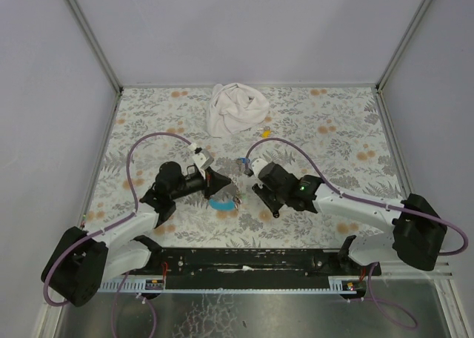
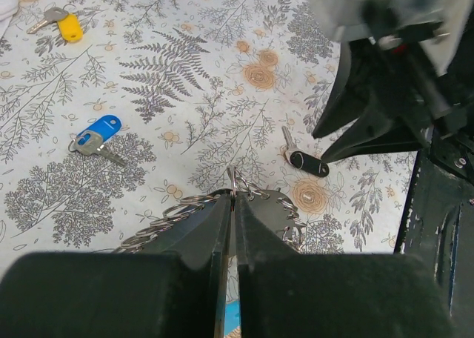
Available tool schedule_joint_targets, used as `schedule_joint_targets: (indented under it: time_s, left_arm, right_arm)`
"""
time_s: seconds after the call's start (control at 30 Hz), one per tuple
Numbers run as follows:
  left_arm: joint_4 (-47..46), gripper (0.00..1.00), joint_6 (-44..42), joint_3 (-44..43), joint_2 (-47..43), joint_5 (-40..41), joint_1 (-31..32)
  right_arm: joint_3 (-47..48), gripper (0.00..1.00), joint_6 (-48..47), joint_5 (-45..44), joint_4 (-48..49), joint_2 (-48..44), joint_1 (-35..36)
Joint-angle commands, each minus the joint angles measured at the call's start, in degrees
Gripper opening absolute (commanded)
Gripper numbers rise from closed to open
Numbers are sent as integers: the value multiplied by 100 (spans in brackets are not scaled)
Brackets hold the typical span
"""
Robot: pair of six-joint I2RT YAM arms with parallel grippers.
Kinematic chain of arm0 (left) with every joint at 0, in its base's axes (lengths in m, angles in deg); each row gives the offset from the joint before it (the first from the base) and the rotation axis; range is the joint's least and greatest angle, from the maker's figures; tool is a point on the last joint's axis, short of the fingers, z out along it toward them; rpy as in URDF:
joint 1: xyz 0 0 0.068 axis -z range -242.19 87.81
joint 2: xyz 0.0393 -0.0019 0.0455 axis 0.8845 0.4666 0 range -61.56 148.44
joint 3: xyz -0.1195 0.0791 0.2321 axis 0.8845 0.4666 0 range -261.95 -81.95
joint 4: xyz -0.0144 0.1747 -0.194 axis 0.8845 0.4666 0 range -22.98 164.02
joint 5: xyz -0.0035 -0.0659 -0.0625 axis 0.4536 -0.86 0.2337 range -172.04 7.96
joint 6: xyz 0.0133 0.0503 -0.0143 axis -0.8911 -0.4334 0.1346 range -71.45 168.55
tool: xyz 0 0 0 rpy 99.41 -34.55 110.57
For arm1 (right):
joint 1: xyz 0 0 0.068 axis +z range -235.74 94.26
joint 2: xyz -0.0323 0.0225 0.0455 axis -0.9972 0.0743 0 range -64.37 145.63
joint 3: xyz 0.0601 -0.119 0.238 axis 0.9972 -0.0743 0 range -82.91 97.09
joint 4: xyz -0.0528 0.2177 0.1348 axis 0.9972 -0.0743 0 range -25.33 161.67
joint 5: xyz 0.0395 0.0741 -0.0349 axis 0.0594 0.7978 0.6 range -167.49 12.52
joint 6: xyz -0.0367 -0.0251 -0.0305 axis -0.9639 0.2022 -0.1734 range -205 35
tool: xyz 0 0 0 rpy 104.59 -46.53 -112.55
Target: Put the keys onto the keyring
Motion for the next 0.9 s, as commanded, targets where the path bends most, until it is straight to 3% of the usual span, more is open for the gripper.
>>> schedule_joint_targets:
  time_s: [0.0,0.13,0.4,0.87]
  left_arm:
    - [-183,0,-71,-152,-152,-5,55]
    - [-82,0,-174,-158,-168,116,58]
    - [-85,0,-176,-119,-270,191,66]
    - [-53,0,-220,-92,-314,270,90]
  right_arm:
    - [-49,37,-1621,431,-136,-337,-32]
    - [-260,39,-2636,604,-214,-314,-222]
    - [-569,40,-3561,1448,303,-435,-731]
    - [-544,40,-3901,1767,502,30,-873]
